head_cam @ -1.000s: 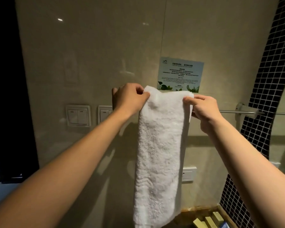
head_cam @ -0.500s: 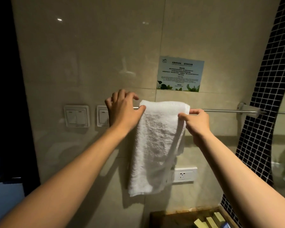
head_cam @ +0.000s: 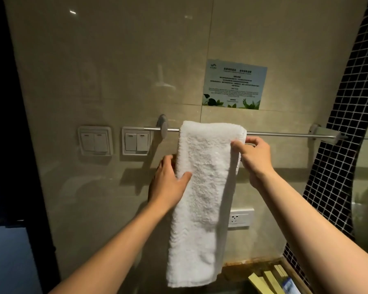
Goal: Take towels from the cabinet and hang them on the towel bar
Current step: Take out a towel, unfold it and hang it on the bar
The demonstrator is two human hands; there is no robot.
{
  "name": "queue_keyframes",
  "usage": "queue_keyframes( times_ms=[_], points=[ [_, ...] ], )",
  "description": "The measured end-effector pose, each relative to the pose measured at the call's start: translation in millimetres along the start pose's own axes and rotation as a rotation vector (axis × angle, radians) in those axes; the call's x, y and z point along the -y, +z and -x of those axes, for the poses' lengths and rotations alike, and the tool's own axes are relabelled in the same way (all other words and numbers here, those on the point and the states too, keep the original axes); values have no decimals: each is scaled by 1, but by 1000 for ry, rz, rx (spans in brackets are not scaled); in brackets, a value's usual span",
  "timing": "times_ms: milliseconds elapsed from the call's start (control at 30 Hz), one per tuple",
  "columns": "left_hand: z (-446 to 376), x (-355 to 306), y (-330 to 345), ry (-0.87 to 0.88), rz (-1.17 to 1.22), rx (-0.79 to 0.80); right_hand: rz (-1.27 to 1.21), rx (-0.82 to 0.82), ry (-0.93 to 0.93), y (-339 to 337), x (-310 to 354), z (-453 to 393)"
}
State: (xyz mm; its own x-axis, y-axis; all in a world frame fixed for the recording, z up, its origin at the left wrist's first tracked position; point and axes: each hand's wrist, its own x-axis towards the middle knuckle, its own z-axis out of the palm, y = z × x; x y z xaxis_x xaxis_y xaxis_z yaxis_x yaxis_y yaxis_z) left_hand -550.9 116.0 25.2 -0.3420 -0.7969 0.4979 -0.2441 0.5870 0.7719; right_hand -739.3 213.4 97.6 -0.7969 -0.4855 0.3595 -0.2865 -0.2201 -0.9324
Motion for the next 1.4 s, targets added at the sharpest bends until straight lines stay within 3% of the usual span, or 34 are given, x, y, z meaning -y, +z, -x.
queue_keyframes(
  times_ms=[167, 367, 667, 833, 1000, 1400],
  points=[
    [0, 3, 3, -46, 306, 35, -15, 74, 26, -7, -22, 22],
    [0, -3, -1, -23, 467, 67, -19, 179, 166, -14, -72, 56],
    [-26, -55, -25, 60, 549, 36, -150, 15, -16, -18, -8, 24],
    [-38, -74, -25, -1, 628, 21, -147, -38, -20, -16, 11, 9],
    [-31, -53, -16, -85, 625, 22, -167, -24, 15, -10, -5, 18],
    [-2, 14, 2, -62, 515, 75, -156, 56, 87, -9, -38, 39]
  ],
)
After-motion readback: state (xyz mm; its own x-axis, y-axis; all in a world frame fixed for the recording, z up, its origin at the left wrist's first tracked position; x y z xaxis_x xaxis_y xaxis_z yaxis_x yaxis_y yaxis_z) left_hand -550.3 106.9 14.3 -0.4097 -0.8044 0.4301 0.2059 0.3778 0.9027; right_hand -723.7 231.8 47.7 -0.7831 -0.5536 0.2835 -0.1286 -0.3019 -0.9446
